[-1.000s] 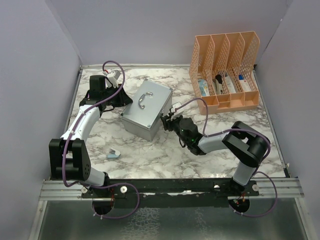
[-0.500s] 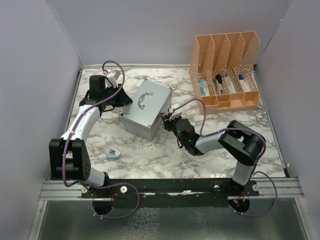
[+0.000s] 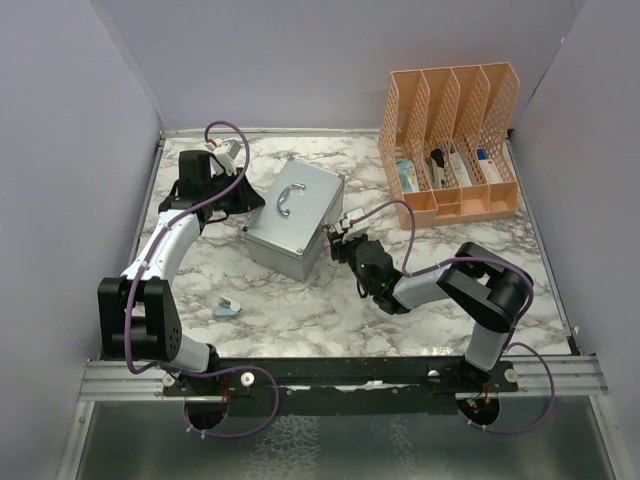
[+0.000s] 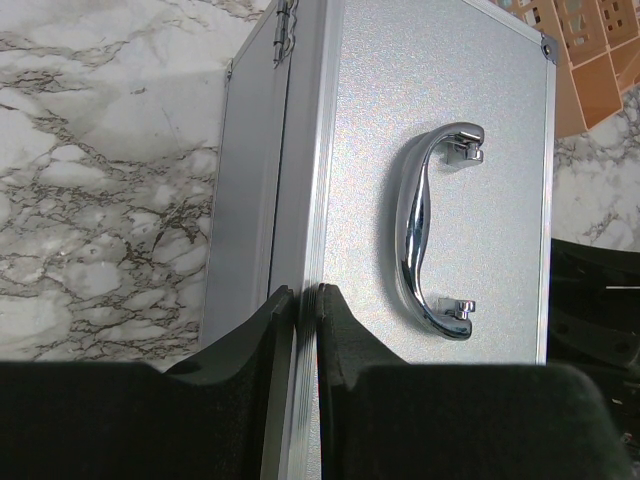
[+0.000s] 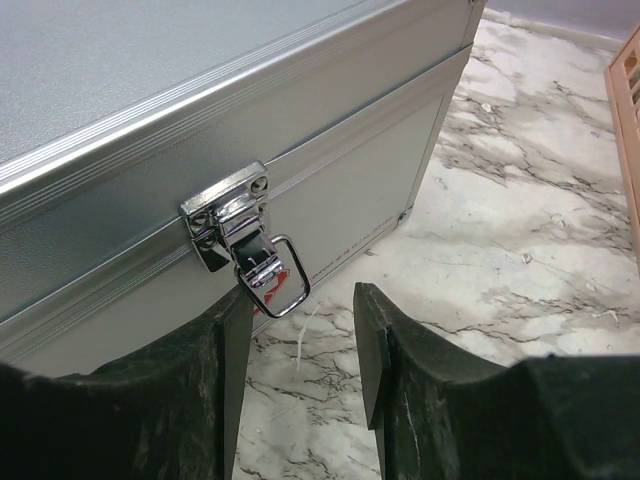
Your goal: Organize the medicine kit
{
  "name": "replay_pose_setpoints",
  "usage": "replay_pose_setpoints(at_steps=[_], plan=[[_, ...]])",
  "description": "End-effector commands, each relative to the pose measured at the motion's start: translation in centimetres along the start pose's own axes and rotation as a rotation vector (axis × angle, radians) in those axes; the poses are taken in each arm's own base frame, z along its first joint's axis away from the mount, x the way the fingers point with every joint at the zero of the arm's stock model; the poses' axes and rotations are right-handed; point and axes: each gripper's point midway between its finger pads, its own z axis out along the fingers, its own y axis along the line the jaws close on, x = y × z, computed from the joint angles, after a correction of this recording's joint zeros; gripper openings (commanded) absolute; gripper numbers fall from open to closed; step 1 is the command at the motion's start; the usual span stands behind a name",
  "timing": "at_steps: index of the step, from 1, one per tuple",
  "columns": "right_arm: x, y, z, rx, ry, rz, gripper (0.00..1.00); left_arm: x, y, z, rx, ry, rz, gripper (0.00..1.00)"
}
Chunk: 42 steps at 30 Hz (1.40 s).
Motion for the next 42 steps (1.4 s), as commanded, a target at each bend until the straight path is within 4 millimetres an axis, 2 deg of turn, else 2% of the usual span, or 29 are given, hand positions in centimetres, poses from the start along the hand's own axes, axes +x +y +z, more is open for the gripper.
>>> replay_pose_setpoints(at_steps=[1,17,29,36,38,42], plan=[[-1.8,-2.5,-0.2,0.107,-0.051,-0.005,0.43,7.0,2.7,0.4,-0.091,0.221,-0.098,0.17],[-1.8,-2.3,-0.4,0.076,-0.052,-0.075,0.45,7.0,2.7,0.4,-0.091,0.221,-0.098,0.17],[-2.1,-3.4,-1.3,0.096,-0.073,-0.163,0.42,7.0,2.6,0.4,-0.089,0.223,-0.098,0.17],[-3.4,-2.0,-0.9,0.031,-0.106,-0.143,0.42,7.1,2.6,0.4,-0.087,0.226,-0.101,0.17],[-3.5,-1.1,-0.7,-0.016,-0.110,-0.131,0.42,7.1,2.7,0.5,-0.089,0.225,-0.101,0.17],[-2.9,0.1,-0.6,-0.074,-0.095,-0.104,0.44,7.1,2.7,0.5,-0.089,0.226,-0.100,0.17]])
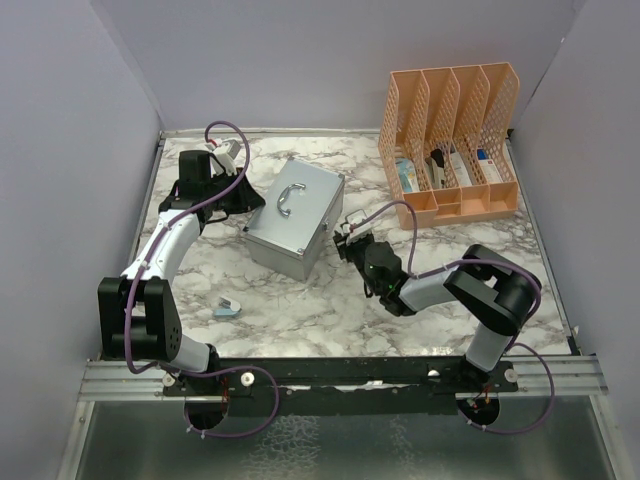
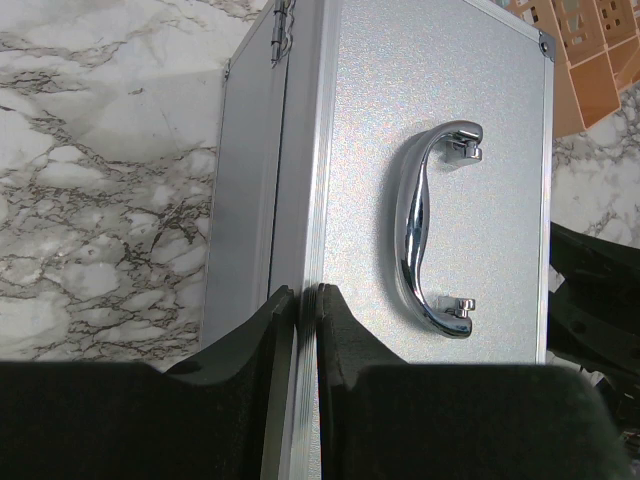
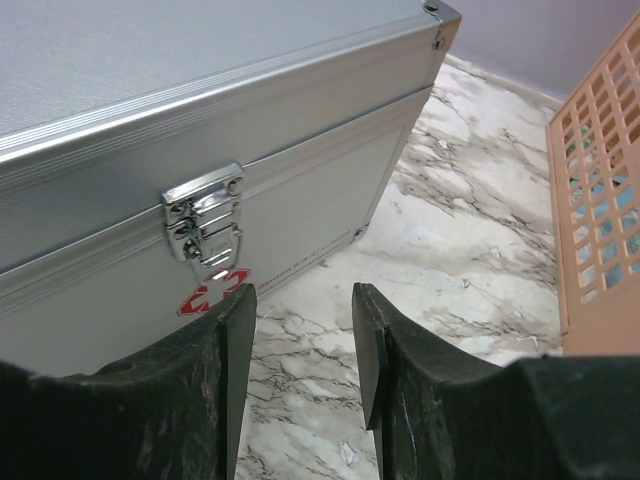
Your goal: Organize the medicine kit
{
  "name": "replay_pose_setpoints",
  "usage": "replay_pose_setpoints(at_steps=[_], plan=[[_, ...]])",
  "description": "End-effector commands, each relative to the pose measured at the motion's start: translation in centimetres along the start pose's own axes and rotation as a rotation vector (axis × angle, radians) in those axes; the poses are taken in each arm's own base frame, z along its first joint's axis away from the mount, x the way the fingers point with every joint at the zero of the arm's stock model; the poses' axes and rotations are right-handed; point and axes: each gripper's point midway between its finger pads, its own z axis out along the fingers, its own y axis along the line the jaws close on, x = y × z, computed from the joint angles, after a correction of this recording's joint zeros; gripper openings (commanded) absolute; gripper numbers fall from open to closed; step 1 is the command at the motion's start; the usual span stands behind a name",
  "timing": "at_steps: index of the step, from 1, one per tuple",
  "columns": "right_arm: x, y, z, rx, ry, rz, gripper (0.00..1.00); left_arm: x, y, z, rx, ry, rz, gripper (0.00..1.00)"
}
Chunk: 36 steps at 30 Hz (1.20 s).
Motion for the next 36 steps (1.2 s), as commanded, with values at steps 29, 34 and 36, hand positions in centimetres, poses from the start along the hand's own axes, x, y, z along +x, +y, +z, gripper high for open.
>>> replay_pose_setpoints(at_steps=[29,34,36], plan=[[0.2,1.4,2.7,0.013,-0.019,0.047,0.37,7.1,2.7,0.4,-0.092,0.226,-0.102,0.17],[-0.5,-0.3,2.1,0.089,-0.046,0.062,0.34,7.1,2.7,0.4,-0.092,0.225,-0.101,0.17],[-0.6,-0.6,1.8,0.096,-0.050,0.066,0.33,7.1,2.7,0.4,-0.091,0.225,-0.101,0.17]])
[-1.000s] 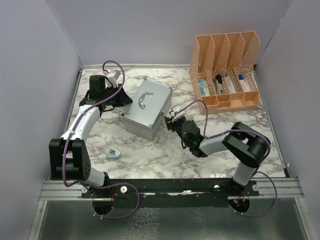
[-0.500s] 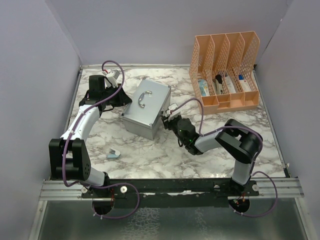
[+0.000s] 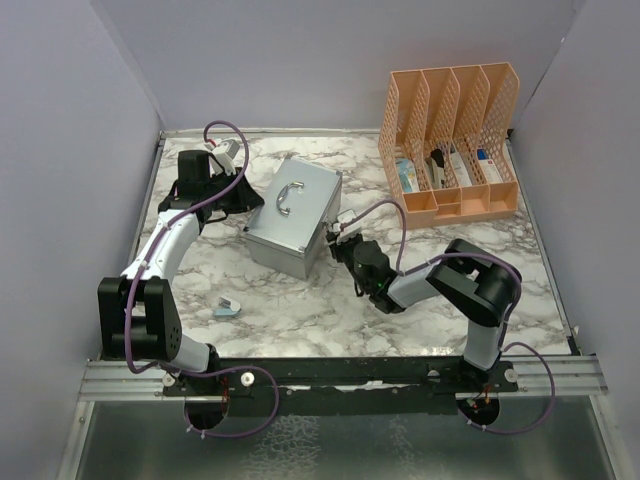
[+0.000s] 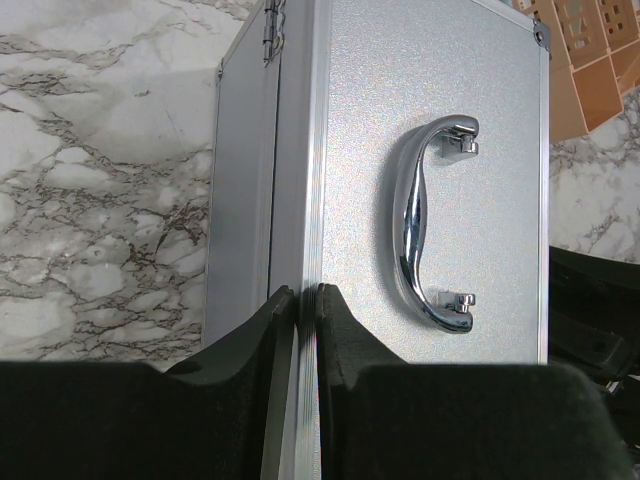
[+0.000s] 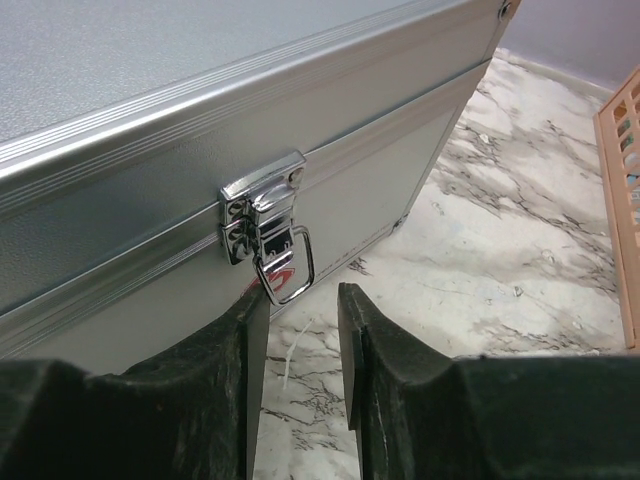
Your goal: Organize the medicine kit
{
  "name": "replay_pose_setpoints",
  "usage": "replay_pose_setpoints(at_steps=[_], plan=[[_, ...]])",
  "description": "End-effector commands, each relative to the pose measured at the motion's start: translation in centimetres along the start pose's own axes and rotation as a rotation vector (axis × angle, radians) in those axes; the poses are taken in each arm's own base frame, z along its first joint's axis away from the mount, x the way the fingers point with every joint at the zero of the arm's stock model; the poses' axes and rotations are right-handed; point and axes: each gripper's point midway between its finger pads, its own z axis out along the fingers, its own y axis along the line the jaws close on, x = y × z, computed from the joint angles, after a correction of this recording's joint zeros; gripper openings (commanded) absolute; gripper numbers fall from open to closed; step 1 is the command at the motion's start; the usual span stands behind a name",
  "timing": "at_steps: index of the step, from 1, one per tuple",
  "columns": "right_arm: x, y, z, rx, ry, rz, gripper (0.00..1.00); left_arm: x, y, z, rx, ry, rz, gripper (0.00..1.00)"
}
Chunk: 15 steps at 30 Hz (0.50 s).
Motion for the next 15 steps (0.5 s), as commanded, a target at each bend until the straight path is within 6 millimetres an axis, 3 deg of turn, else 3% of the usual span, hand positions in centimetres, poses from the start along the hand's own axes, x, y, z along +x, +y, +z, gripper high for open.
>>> replay_pose_setpoints(at_steps=[1,15], plan=[[-1.8,-2.8,-0.4,0.125,-0.067,0.028,0.32,7.2,2.5,0.5,-0.086,0.230,-0.099,0.17],[-3.6,-2.5,-0.9,0.085,-0.103,0.040,0.24,7.2,2.5,0.5,-0.084,0.229,-0.100,0.16]])
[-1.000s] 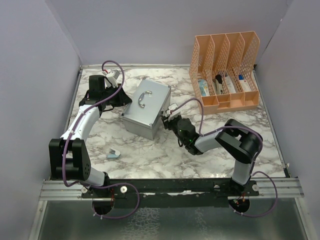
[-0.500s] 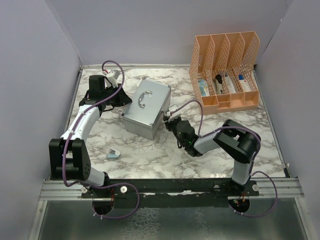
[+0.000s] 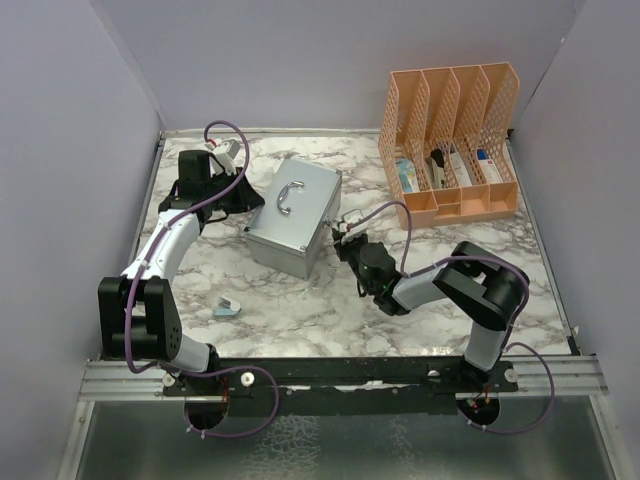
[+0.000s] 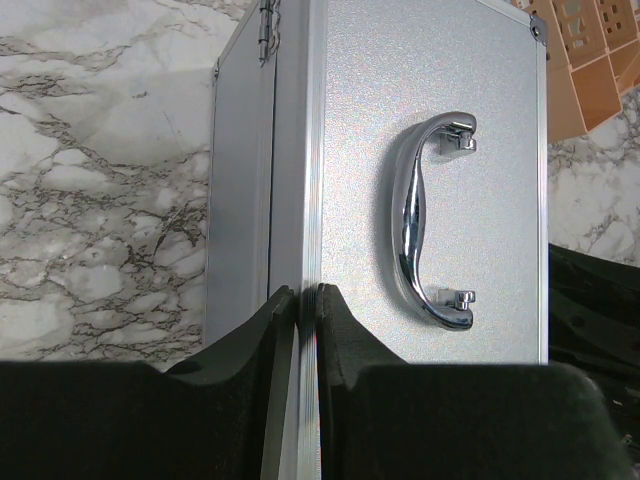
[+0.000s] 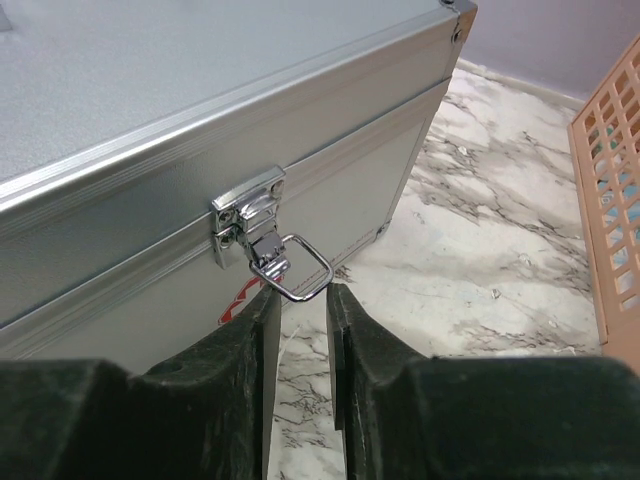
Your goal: Organize the medicine kit
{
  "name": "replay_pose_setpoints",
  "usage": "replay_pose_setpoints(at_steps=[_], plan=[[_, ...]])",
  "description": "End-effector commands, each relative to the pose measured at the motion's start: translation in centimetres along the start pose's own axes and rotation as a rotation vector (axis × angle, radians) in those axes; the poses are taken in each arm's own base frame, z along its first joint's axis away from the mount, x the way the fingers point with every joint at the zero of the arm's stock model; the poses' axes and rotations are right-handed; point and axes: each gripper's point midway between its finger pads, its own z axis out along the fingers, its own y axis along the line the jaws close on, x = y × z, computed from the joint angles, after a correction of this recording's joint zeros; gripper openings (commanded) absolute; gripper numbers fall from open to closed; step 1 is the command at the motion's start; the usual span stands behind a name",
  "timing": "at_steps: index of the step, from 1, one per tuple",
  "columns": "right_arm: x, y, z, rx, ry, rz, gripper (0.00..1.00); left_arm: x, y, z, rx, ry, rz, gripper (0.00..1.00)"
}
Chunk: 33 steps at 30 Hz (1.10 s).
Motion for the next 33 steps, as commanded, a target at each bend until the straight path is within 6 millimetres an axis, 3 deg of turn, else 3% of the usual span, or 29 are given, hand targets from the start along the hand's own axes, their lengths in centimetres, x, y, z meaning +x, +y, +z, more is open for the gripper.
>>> replay_pose_setpoints(at_steps=[1,6,27,33], plan=[[-2.6,-1.4,0.1,0.051,-0.068,0.018,0.23,7.1,2.5,0.4,-0.086,0.227,-0.098,0.16],[-2.5,-1.2,0.1,0.037,-0.063,0.011,0.20,7.2,2.5,0.4,-0.085,0.228,-0.099,0.16],[-4.3,2.0,1.1,-0.110,-0.079,0.078,0.28,7.2,2.4,0.5,-0.081,0.230,-0.101,0.16],[-5.3,1.8,1.3,-0.095,-0.090,0.093,0.28,7.2,2.4,0.5,-0.079,0.231,-0.101,0.16]])
